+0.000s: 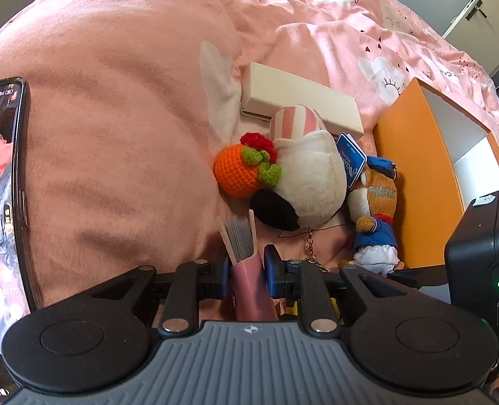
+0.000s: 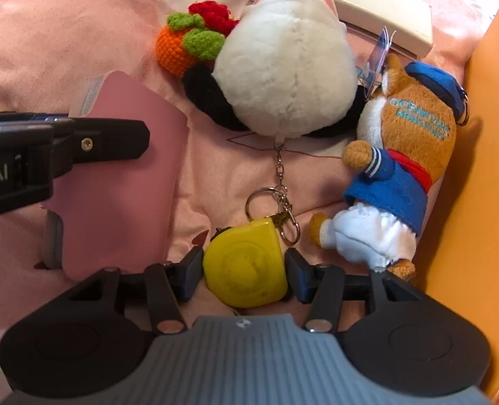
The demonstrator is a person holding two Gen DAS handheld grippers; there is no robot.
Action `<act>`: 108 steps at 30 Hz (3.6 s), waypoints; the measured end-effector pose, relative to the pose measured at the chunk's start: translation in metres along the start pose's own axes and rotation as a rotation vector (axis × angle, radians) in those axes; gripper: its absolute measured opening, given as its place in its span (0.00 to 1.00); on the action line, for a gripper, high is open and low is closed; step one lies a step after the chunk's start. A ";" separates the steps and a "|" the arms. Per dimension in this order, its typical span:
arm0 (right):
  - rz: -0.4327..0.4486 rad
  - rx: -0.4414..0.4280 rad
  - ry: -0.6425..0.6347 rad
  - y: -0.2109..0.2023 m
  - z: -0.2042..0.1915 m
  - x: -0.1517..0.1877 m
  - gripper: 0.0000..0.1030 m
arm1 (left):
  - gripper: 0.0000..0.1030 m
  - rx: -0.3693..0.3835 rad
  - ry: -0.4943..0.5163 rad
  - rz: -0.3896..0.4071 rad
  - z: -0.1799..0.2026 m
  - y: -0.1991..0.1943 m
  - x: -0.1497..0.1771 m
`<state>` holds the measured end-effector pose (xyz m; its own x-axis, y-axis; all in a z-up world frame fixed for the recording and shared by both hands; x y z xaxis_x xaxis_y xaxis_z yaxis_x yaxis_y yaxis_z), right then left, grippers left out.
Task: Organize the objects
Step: 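Lift the tape measure with the right tool while the left tool holds the pink holder, then carry the pink holder with the left tool while the right tool carries the tape measure to the orange box, then lower the pink holder into the orange box and open the left tool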
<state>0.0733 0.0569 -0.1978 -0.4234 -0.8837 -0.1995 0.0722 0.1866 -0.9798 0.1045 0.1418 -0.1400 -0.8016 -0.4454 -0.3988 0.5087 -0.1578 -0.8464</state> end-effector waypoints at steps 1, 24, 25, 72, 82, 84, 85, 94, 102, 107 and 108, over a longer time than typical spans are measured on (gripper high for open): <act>0.004 0.000 -0.003 -0.001 0.000 -0.001 0.53 | 0.22 0.000 0.000 0.001 0.000 -0.001 0.000; 0.381 0.066 -0.037 -0.134 0.021 -0.011 0.53 | 0.19 0.053 0.133 0.150 0.056 -0.054 -0.008; 0.390 0.063 -0.023 -0.137 0.026 -0.010 0.53 | 0.19 0.065 0.134 0.151 0.059 -0.056 -0.008; 0.457 0.175 0.319 -0.179 0.247 0.088 0.53 | 0.19 0.266 0.168 -0.335 0.266 0.085 0.005; 0.446 0.145 0.269 -0.176 0.249 0.087 0.52 | 0.27 0.293 0.100 -0.403 0.262 0.096 0.007; 0.432 0.155 0.232 -0.176 0.246 0.087 0.52 | 0.32 0.314 0.081 -0.414 0.259 0.094 0.007; 0.423 0.160 0.216 -0.175 0.244 0.087 0.52 | 0.39 0.320 0.077 -0.420 0.259 0.094 0.006; 0.336 0.216 -0.014 -0.166 0.230 0.084 0.52 | 0.40 0.404 0.140 -0.433 0.261 0.087 -0.002; 0.164 0.298 -0.403 -0.144 0.211 0.080 0.52 | 0.40 0.436 0.247 -0.301 0.274 0.088 -0.034; 0.037 0.294 -0.569 -0.121 0.210 0.075 0.52 | 0.40 0.438 0.254 -0.308 0.280 0.106 -0.035; 0.024 0.275 -0.579 -0.119 0.211 0.073 0.52 | 0.39 0.440 0.247 -0.309 0.280 0.110 -0.035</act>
<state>0.2240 -0.1200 -0.0993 0.1323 -0.9837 -0.1217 0.3372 0.1601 -0.9277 0.2764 -0.1066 -0.1204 -0.9558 -0.1105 -0.2726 0.2805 -0.6218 -0.7312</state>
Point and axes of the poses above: each gripper's, at about its wrist camera, not at the fingertips, and y roughly the way its jaws point, z to its right, x to its underside, the point moved 9 cm from there along y, roughly the way its jaws point, and after that the axes turned 7 degrees about x, right-handed, at the moved point
